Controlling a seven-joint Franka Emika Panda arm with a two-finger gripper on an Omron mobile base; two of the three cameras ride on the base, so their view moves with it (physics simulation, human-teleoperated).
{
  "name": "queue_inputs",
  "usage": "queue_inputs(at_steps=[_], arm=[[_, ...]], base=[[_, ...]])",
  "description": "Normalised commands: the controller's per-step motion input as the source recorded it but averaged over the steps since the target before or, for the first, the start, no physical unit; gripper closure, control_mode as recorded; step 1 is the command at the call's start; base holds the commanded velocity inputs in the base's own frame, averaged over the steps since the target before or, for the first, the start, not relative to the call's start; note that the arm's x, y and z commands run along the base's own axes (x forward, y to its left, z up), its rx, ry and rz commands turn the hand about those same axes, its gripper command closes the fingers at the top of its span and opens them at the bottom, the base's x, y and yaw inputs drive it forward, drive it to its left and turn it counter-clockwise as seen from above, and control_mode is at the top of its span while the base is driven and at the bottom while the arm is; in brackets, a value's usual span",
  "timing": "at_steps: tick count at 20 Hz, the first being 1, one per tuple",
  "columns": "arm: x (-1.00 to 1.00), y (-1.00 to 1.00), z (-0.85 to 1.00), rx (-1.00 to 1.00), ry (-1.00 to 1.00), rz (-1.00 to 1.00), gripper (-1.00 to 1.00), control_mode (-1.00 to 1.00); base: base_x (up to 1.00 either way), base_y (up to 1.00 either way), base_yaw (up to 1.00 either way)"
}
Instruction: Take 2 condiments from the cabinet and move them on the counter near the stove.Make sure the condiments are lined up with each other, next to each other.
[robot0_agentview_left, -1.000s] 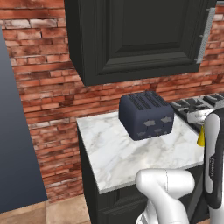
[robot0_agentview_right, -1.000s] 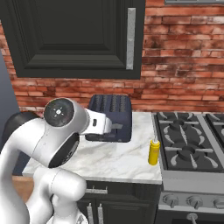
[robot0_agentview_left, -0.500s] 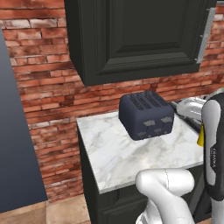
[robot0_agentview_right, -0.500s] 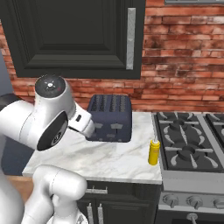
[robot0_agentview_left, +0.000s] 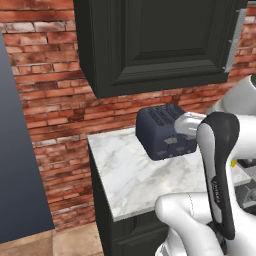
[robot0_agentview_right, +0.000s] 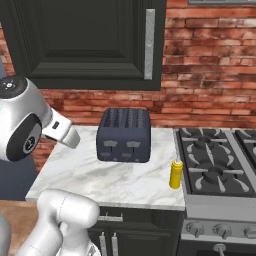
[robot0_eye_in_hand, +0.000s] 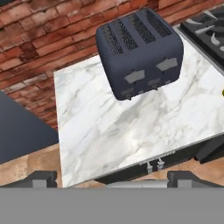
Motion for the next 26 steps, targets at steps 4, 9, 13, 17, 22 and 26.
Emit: queue_inputs(at_steps=[4,9,13,17,22,26], arm=[[0.00,0.42,0.16,-0.14,0.00,0.00,-1.00,-1.00],[-0.12,0.02,0.22,-0.06,0.00,0.00,-1.00,-1.00],[-0.29,-0.01,0.18,0.00,0.00,0.00,-1.00,-1.00],[-0.32,-0.03,0.06,0.00,0.00,0.02,-1.00,-1.00],[-0.21,-0.06,0.00,0.00,-0.02,0.02,-1.00,-1.00],[0.00,-0.04,0.00,0.00,-0.01,0.00,-1.00,-1.00]], base=[[0.00,0.00,0.00],[0.00,0.00,0.00],[0.00,0.00,0.00],[0.00,0.00,0.00],[0.00,0.00,0.00],[0.00,0.00,0.00]])
